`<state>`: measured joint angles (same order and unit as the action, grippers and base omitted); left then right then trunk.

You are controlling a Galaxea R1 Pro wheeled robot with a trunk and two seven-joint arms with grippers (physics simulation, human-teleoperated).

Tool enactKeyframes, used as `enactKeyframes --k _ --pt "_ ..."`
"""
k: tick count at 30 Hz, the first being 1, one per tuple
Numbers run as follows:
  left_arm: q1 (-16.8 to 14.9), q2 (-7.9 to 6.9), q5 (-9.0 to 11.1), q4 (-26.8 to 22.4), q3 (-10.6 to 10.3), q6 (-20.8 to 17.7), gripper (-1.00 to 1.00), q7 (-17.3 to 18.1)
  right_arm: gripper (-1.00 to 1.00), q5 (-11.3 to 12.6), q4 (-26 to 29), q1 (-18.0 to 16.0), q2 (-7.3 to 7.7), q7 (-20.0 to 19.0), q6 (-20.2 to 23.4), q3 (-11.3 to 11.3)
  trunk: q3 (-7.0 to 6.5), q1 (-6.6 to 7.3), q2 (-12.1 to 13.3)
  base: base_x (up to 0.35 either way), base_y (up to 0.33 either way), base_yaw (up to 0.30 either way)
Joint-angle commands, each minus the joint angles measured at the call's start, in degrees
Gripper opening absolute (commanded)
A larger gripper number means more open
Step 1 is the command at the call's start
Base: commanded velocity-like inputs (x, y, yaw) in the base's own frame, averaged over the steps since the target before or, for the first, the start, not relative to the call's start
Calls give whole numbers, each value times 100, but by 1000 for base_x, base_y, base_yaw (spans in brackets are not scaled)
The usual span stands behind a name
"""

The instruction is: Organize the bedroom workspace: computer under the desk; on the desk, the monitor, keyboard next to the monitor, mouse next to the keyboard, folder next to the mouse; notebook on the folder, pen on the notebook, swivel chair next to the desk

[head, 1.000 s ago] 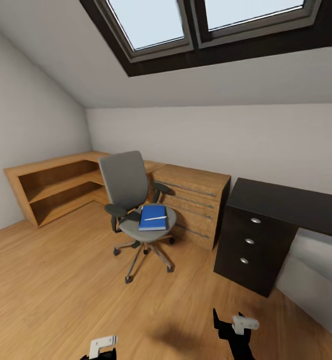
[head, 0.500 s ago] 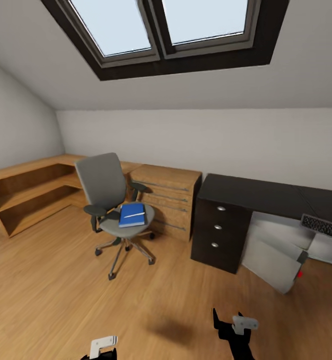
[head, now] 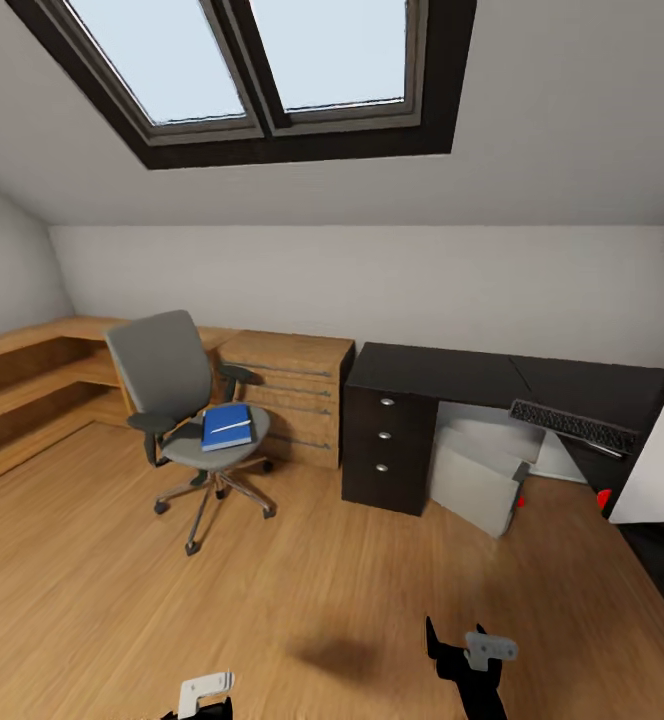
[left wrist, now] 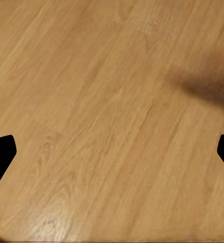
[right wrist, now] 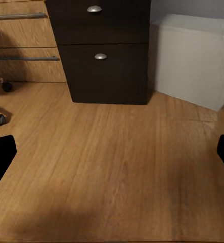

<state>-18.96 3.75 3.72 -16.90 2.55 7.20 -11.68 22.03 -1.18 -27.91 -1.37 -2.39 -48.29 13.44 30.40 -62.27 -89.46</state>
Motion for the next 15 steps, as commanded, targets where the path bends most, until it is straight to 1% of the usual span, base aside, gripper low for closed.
enactKeyframes --k 1,5,15 --pt "-2 3 40 2 25 26 100 8 100 60 -13 -2 -3 -25 -59 36 -18 26 38 -198 0 -188" --pt "-2 8 41 3 26 26 100 8 100 57 -14 2 -3 -25 -98 39 -104 114 199 -117 0 -118" --pt "-2 11 42 3 26 42 100 8 100 60 -7 8 -2 -25 -93 41 -286 333 600 -9 0 -9"
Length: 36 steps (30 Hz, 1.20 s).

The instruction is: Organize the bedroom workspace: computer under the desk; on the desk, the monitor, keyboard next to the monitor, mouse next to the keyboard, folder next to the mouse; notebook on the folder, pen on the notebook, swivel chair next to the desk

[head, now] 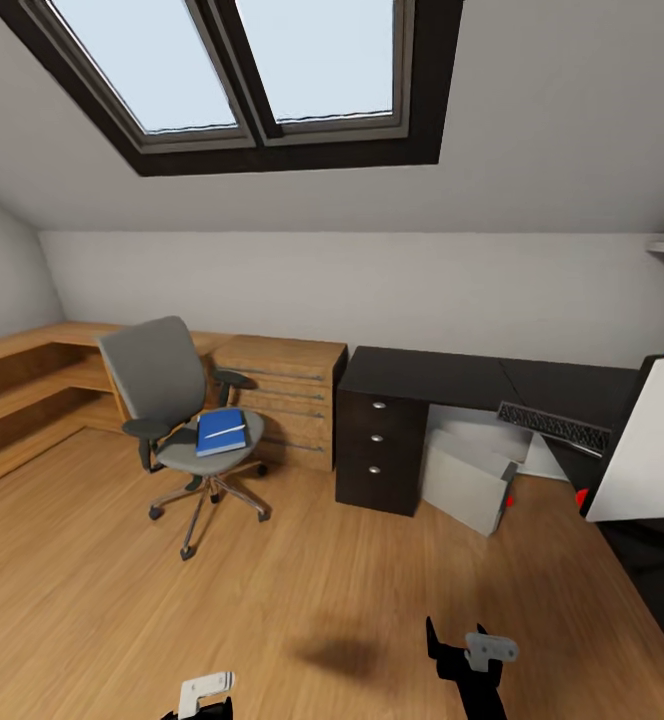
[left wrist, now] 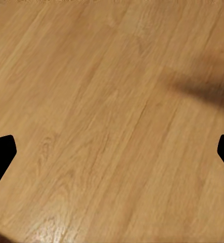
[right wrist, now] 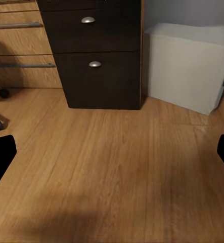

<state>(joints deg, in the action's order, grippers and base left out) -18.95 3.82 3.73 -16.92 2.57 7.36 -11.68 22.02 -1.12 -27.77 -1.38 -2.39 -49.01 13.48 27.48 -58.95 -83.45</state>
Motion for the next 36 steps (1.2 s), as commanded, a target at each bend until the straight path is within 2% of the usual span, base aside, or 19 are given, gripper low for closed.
enactKeyframes --k 1,9,19,36 --pt "-4 4 40 4 24 27 100 8 100 59 -12 -6 -2 -25 -22 38 -13 23 38 0 0 0" --pt "-4 5 40 4 24 32 100 8 100 57 -11 -6 -3 -25 -21 38 -156 199 359 -95 0 0" --pt "-4 5 40 3 16 33 100 8 100 56 -11 -6 -3 -25 -26 39 -344 418 760 -320 0 -11" --pt "-4 10 33 4 8 37 100 3 100 39 -13 -8 -3 -25 -39 40 -776 792 1442 -335 -39 -112"
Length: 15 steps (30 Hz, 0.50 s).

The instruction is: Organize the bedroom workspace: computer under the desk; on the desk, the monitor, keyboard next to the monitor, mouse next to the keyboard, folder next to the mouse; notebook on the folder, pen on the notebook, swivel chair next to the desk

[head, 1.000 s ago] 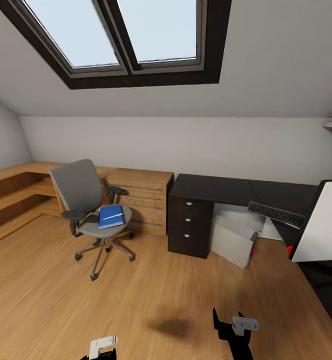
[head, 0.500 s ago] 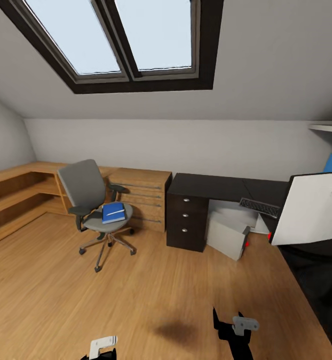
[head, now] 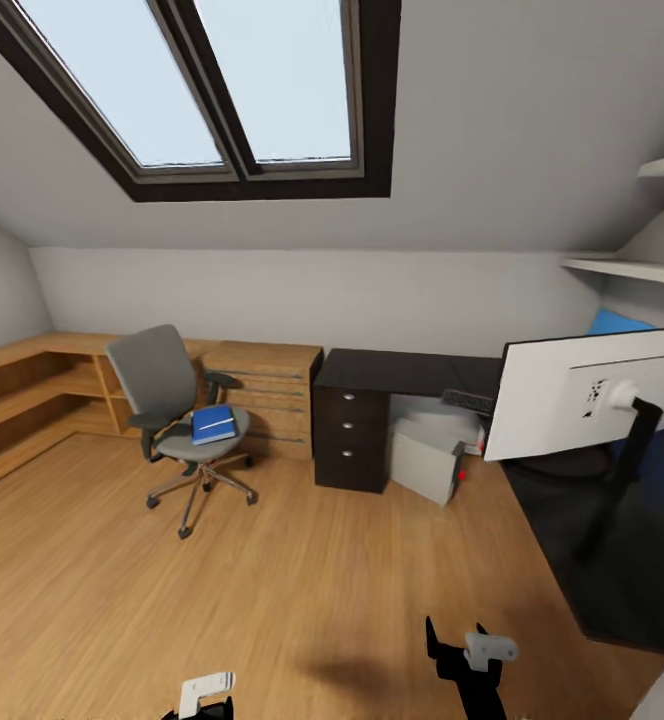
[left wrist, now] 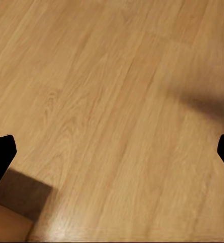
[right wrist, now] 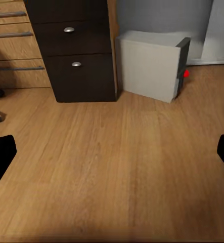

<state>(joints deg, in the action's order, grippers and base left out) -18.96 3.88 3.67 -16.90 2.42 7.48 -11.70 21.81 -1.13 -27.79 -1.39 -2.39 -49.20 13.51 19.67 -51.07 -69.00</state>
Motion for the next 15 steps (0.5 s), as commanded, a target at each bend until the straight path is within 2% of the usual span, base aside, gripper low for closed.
enactKeyframes --k 1,6,8,15 --pt "-3 3 39 2 23 25 100 4 100 61 -12 -5 -2 -25 -20 38 -20 26 37 -310 -177 -149" --pt "-3 3 38 2 22 26 100 1 100 60 -13 0 -6 -25 -23 38 -140 136 238 -289 -213 -205" --pt "-3 7 33 1 22 27 100 1 100 60 -13 0 -8 -25 -21 38 -145 136 238 -194 -197 -267" --pt "-3 22 15 6 15 77 100 31 100 60 -12 -3 -15 -25 -22 44 -139 136 238 -65 -72 -236"
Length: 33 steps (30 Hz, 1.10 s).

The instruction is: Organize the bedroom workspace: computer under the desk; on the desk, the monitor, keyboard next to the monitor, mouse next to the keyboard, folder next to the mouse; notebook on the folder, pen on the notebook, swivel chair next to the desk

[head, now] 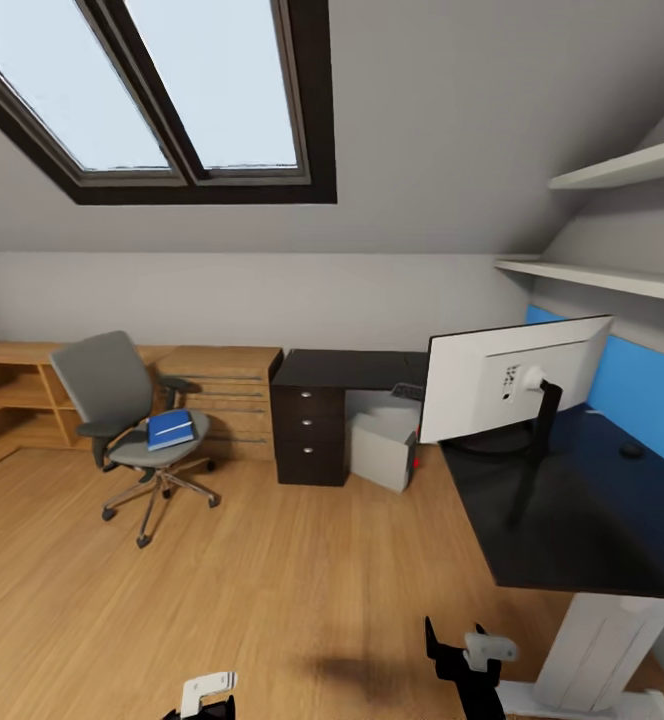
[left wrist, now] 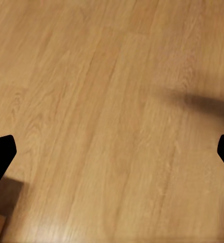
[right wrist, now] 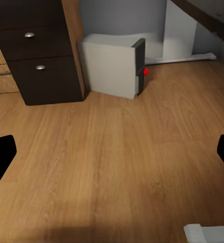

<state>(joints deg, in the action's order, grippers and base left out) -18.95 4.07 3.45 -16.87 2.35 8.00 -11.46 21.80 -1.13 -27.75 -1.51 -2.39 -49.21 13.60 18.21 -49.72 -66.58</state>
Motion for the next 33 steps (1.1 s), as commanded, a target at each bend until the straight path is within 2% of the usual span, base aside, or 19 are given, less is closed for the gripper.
enactKeyframes --k 1,10,27,33 --pt "-3 2 36 9 22 29 100 14 100 62 -12 -8 -3 -25 -20 36 11 0 -5 -19 -21 -174" --pt "-3 -8 27 134 6 65 100 44 100 62 -13 -6 -6 -25 -21 38 60 0 -5 -7 -57 -151" --pt "-3 -20 24 157 2 84 100 38 100 62 -11 -9 1 -25 -1 38 73 0 -5 0 -321 -12" --pt "-3 -13 24 165 2 316 100 24 100 62 -10 -7 1 -25 -1 38 73 0 -5 0 -347 0"
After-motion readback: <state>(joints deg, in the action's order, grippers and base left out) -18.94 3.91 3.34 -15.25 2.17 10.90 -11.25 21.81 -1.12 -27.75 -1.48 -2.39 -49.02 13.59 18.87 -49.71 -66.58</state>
